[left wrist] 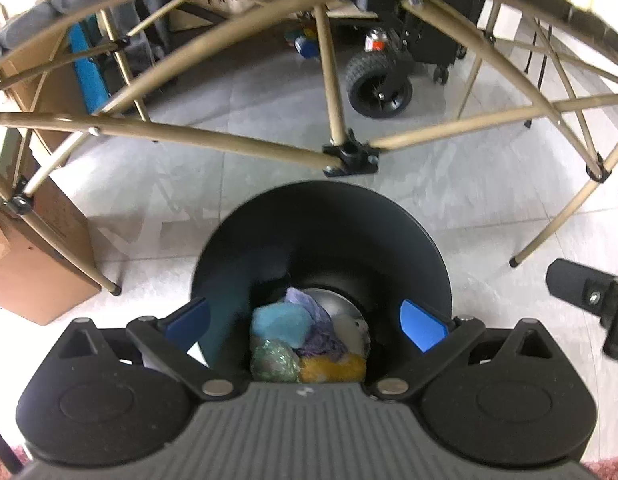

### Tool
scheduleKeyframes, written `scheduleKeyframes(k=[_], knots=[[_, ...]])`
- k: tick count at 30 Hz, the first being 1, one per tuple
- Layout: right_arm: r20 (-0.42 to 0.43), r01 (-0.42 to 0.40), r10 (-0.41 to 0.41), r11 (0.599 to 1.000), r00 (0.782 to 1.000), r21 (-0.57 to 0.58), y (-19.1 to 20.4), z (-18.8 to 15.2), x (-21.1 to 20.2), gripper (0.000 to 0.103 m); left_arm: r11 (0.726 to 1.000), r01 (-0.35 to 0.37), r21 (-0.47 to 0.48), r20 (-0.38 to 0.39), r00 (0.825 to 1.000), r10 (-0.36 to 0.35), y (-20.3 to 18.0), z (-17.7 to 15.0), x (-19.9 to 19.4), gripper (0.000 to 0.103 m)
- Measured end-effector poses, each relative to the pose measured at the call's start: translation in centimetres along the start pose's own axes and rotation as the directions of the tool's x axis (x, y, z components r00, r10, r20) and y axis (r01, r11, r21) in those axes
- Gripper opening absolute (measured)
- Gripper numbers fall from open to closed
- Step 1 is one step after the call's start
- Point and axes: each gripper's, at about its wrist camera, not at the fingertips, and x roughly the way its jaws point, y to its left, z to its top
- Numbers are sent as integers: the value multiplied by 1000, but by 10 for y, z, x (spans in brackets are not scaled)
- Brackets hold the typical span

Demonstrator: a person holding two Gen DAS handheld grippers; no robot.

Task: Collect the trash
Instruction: 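Raise both tools back up toward the items on the table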

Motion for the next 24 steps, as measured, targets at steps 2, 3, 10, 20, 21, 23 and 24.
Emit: scheduleKeyframes(k=[2, 3, 10, 20, 21, 23, 24], knots=[[27, -19, 19, 1000, 999, 4, 1, 2, -6, 103, 1000, 7, -5, 25, 1000, -7, 5, 0, -7, 103], [38, -27, 27, 1000, 999, 5, 3, 3, -8, 103, 1000, 10, -9, 40, 999, -10, 7, 0, -11, 103], [133, -92, 93, 996, 987, -12, 12, 9, -36, 103, 999, 35, -28, 167, 985, -30, 22, -2, -43, 103], [311, -220, 232, 973, 921, -75, 26, 21, -88, 103, 998, 52, -44, 391, 920, -31, 38, -6, -99, 103], [335, -238, 252, 968, 908, -82, 28, 23, -94, 103, 997, 51, -56, 413, 911, -23, 41, -4, -106, 103], [377, -279, 293, 956, 879, -91, 32, 27, -104, 103, 996, 44, -79, 458, 889, -3, 46, -1, -120, 103], [393, -295, 308, 951, 867, -95, 34, 28, -108, 103, 995, 44, -87, 477, 879, 3, 48, 1, -126, 103]])
